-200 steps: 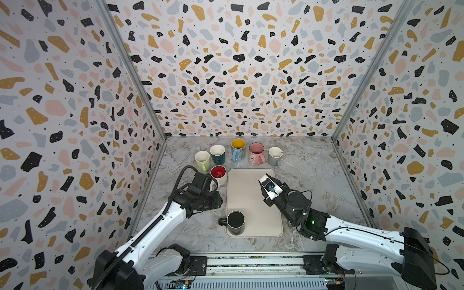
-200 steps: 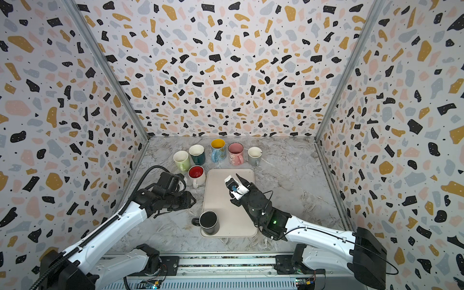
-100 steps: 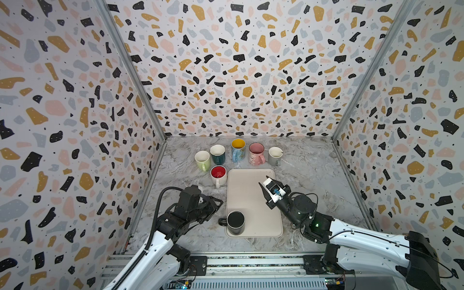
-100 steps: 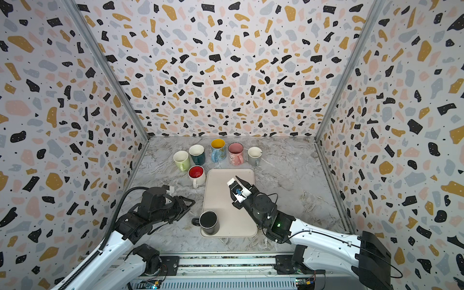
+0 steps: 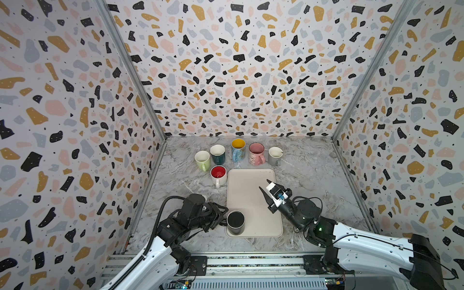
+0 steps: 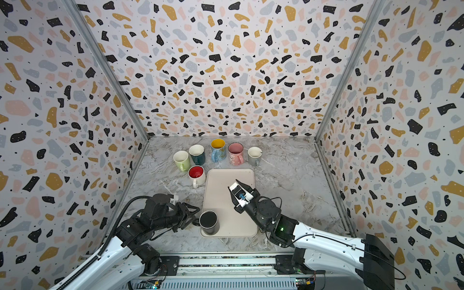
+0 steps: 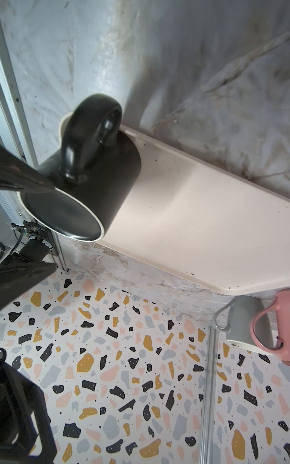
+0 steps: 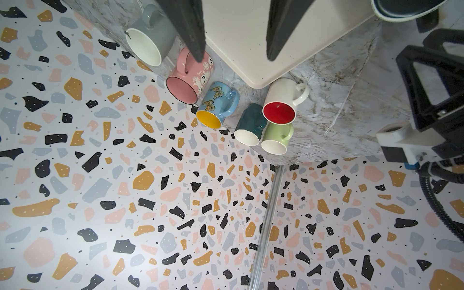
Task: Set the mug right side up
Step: 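Move the left gripper back toward the black mug on the tray's near edge, then lower the left gripper onto the black mug's handle and close it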
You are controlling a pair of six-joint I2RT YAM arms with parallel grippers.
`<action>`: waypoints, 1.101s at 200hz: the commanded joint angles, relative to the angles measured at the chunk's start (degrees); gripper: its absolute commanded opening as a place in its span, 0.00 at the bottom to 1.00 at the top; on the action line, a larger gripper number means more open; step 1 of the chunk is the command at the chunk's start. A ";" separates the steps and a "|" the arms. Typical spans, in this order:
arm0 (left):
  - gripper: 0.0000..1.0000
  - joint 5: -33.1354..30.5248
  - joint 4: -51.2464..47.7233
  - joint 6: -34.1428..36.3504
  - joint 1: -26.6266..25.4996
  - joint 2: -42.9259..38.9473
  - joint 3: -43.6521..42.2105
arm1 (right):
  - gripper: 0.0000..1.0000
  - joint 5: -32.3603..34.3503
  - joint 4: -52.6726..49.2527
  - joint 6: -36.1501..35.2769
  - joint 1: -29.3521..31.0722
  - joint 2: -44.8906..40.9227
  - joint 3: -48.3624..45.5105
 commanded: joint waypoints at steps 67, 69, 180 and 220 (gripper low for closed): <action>0.46 -6.17 -3.30 -7.50 -4.34 -2.18 -1.93 | 0.43 -0.57 2.27 1.54 0.28 -1.44 -0.80; 0.46 -6.43 -3.26 -7.81 -4.35 -2.40 -2.09 | 0.43 -0.57 2.33 1.52 0.31 -1.44 -0.81; 0.47 -14.83 12.62 -21.49 -4.43 -6.41 -12.76 | 0.45 0.57 3.76 1.58 0.19 -1.79 -2.49; 0.47 -17.14 14.76 -22.26 -4.43 -5.87 -13.22 | 0.47 0.86 4.90 1.26 0.15 -1.52 -3.06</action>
